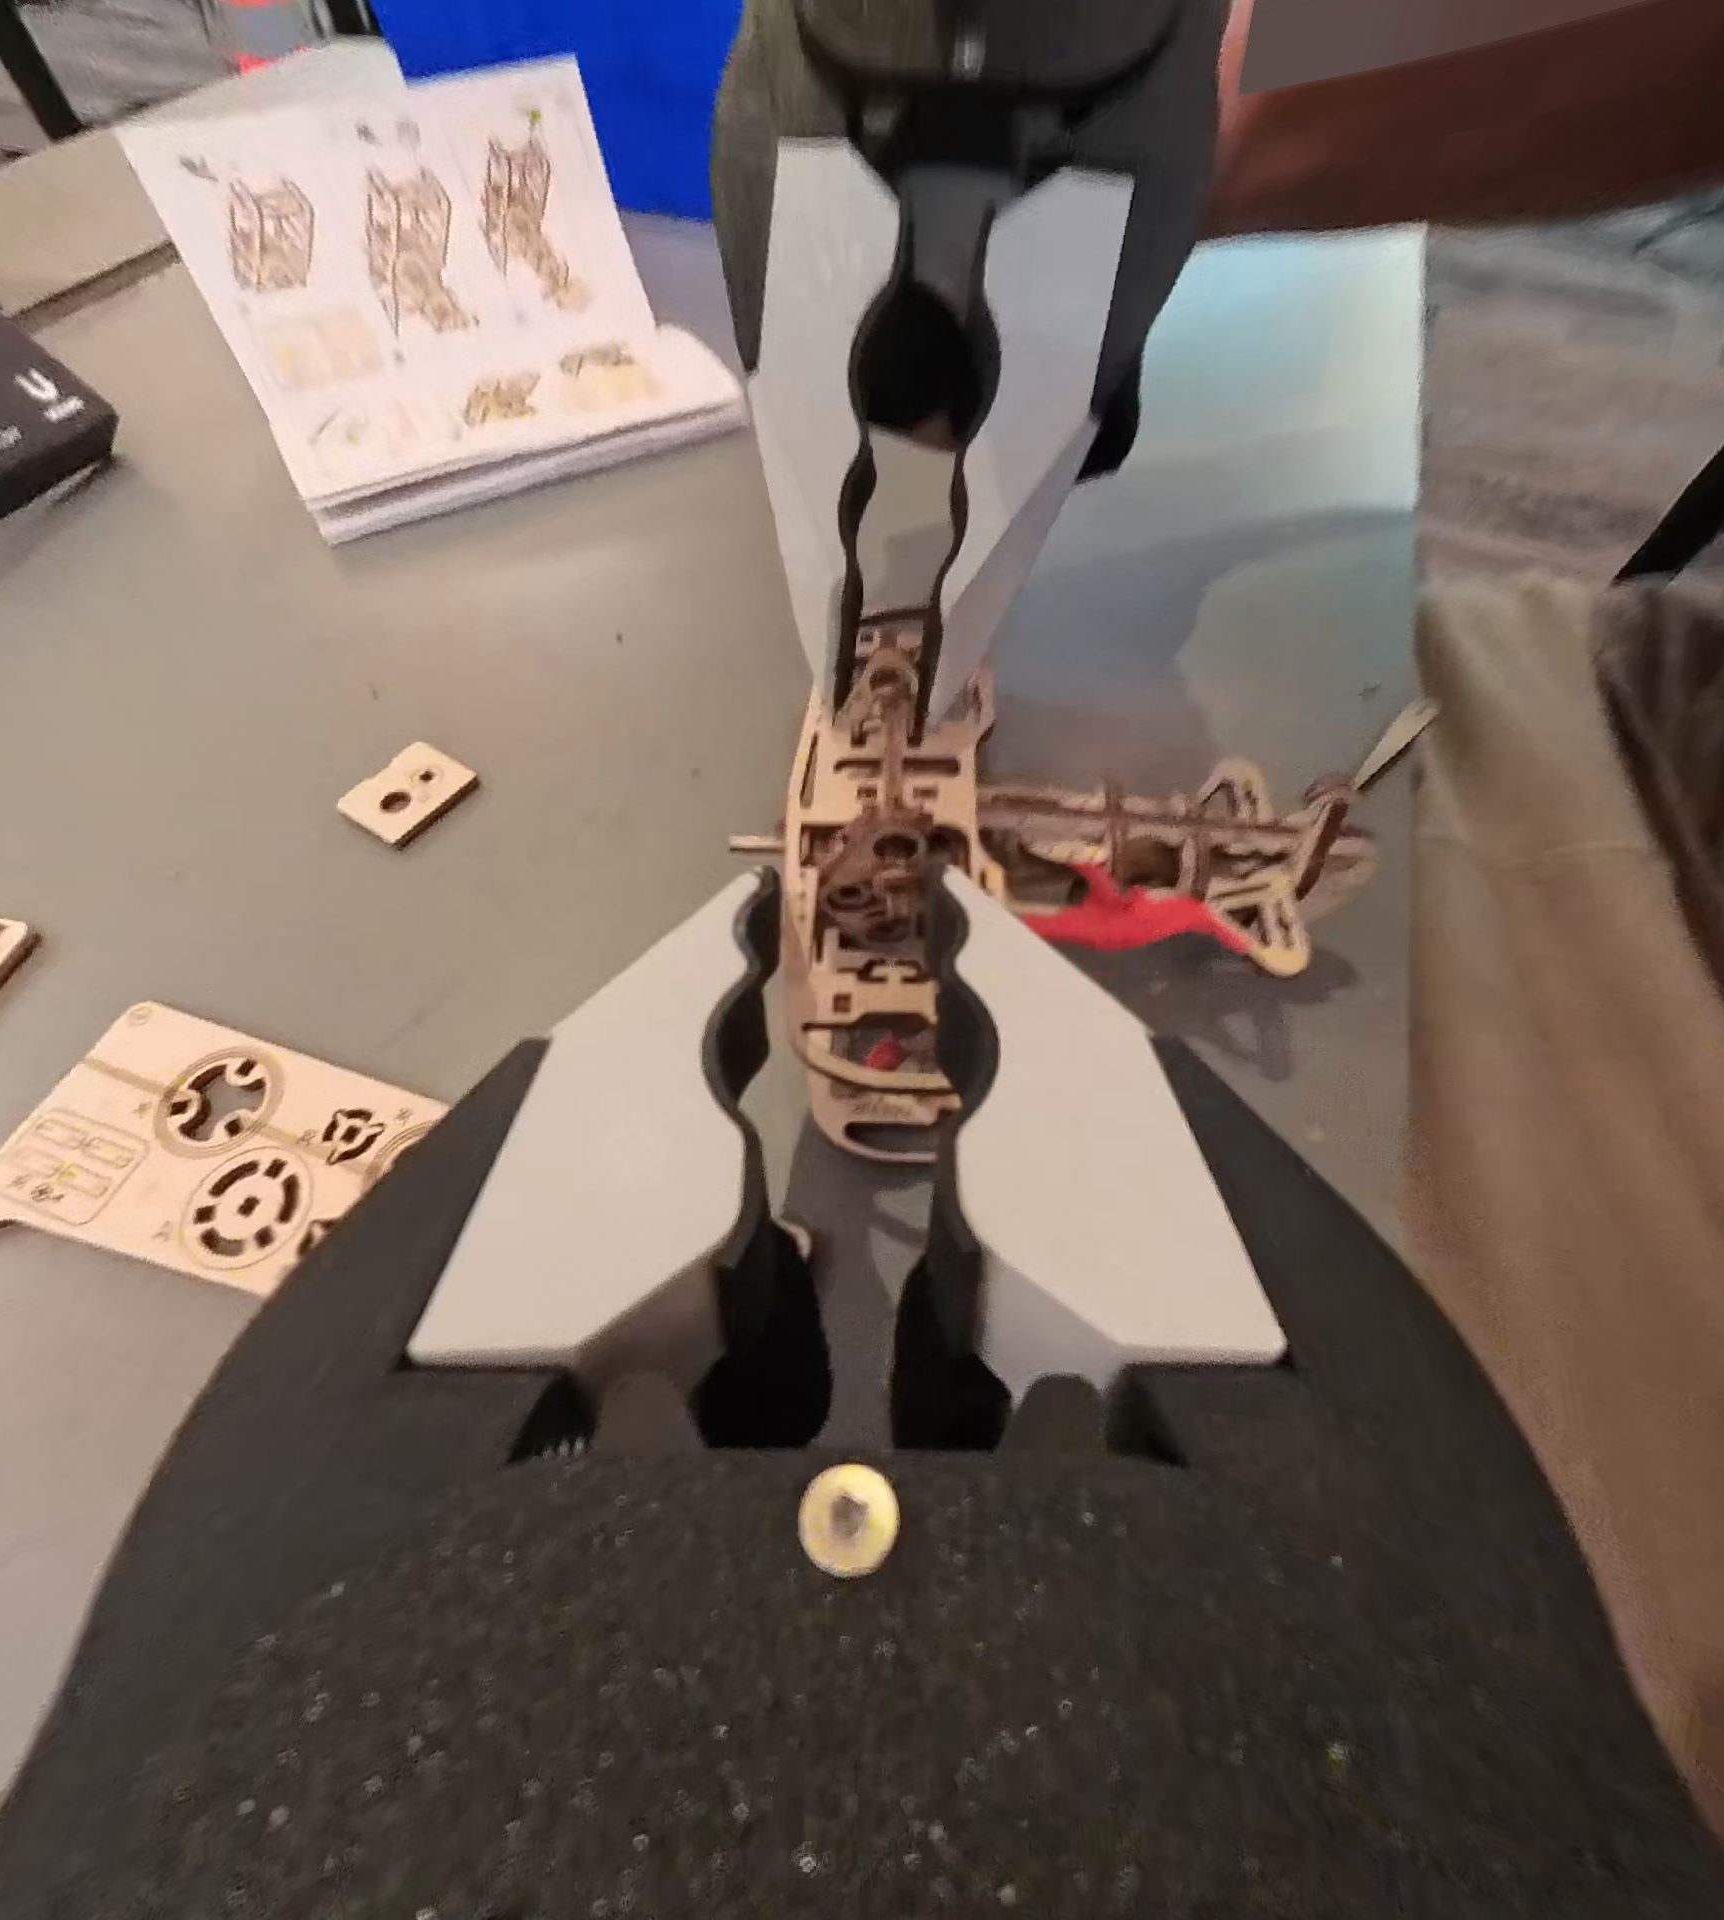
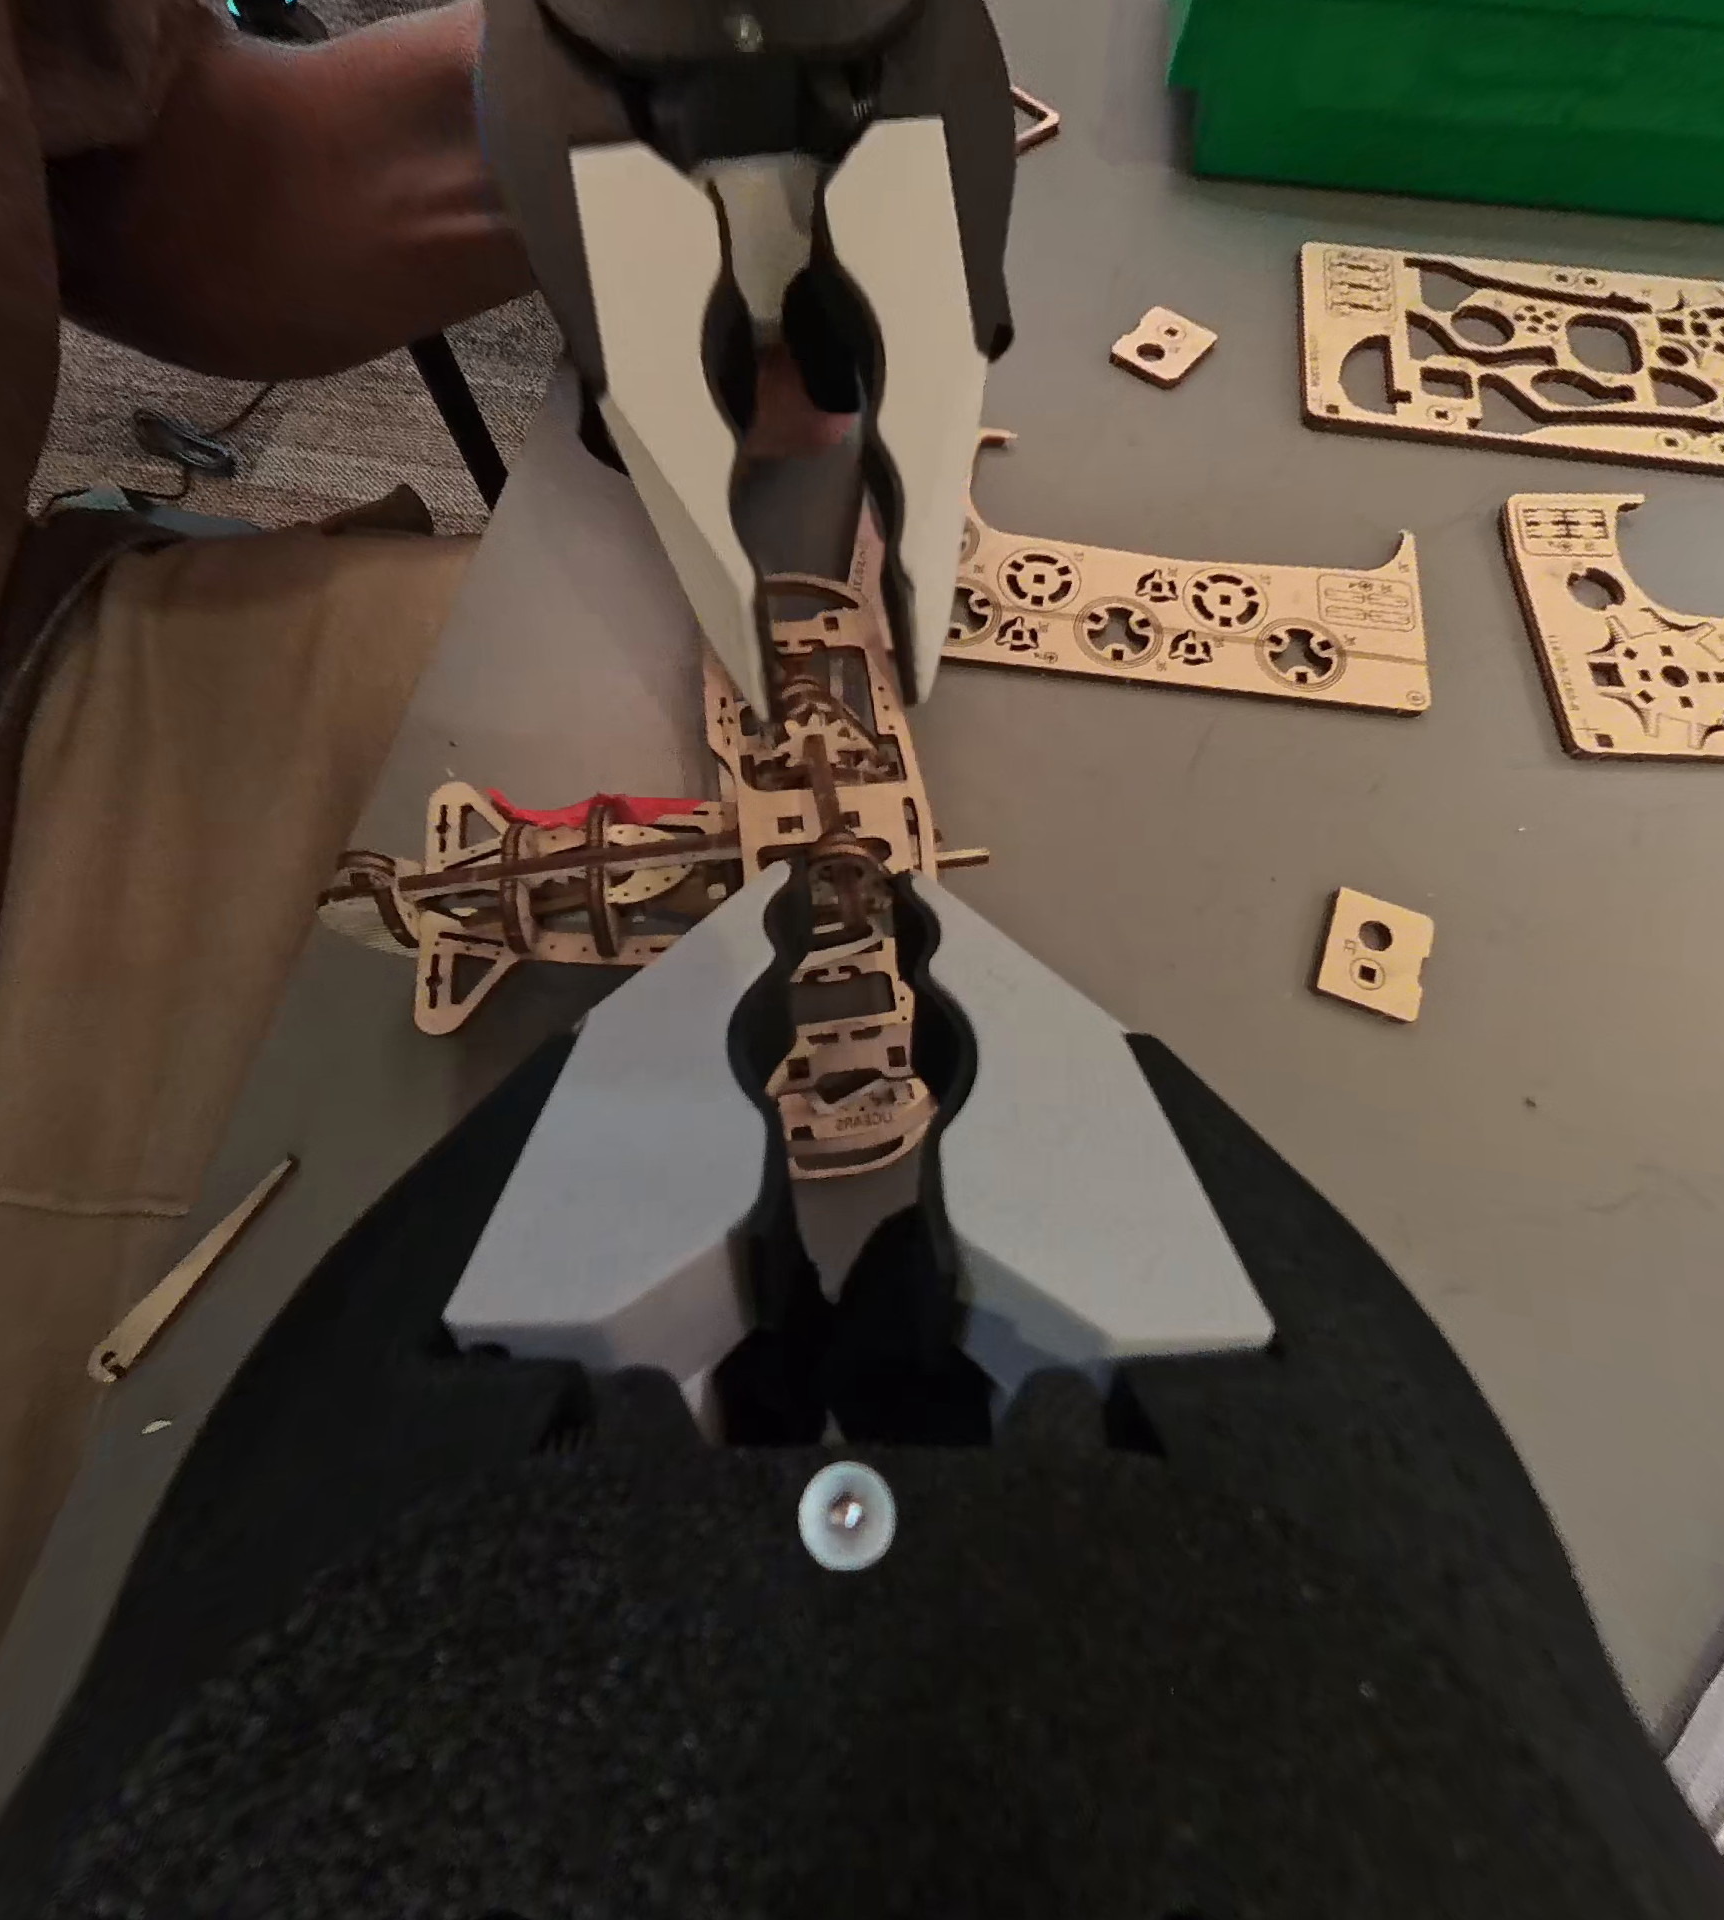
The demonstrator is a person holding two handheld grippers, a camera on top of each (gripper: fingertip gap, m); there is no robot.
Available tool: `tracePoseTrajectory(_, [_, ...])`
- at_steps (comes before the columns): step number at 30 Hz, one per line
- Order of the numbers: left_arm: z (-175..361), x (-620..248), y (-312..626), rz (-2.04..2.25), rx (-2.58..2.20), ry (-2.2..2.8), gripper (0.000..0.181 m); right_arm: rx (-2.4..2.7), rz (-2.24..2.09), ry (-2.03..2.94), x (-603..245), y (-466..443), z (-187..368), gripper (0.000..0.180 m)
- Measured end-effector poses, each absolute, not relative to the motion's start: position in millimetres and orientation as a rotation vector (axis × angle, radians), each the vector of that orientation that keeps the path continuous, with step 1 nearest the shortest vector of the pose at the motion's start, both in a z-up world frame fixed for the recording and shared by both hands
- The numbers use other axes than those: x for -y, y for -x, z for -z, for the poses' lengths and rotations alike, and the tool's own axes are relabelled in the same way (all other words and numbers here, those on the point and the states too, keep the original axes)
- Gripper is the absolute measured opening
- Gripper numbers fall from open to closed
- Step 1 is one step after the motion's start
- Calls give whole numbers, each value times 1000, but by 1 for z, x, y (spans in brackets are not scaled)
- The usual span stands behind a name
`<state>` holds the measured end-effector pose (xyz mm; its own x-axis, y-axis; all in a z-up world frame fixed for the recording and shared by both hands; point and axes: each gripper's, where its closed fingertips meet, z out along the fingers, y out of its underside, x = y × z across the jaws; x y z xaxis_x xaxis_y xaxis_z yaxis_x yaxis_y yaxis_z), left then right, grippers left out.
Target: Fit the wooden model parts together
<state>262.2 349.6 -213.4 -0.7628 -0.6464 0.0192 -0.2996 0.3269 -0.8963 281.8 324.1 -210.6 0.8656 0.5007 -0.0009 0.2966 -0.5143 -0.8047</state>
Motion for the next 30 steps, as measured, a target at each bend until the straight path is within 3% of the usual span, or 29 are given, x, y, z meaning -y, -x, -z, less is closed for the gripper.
tracePoseTrajectory(7, [216, -350, -261, 1358, -2292, 778, 21, 579, -294, 2133, -325, -282, 210, 14])
tracePoseTrajectory(14, [205, -350, -258, 1406, -2237, 760, 5, 592, -275, 2129, -324, -283, 210, 14])
tracePoseTrajectory(19, [211, -352, -257, 1360, -2267, 760, 14, 585, -276, 2126, -324, -283, 210, 14])
tracePoseTrajectory(22, [213, -351, -255, 1356, -2281, 742, 1, 582, -275, 2125, -324, -282, 210, 14])
tracePoseTrajectory(30, [213, -351, -256, 1316, -2332, 680, 0, 644, -228, 2126, -324, -281, 210, 13])
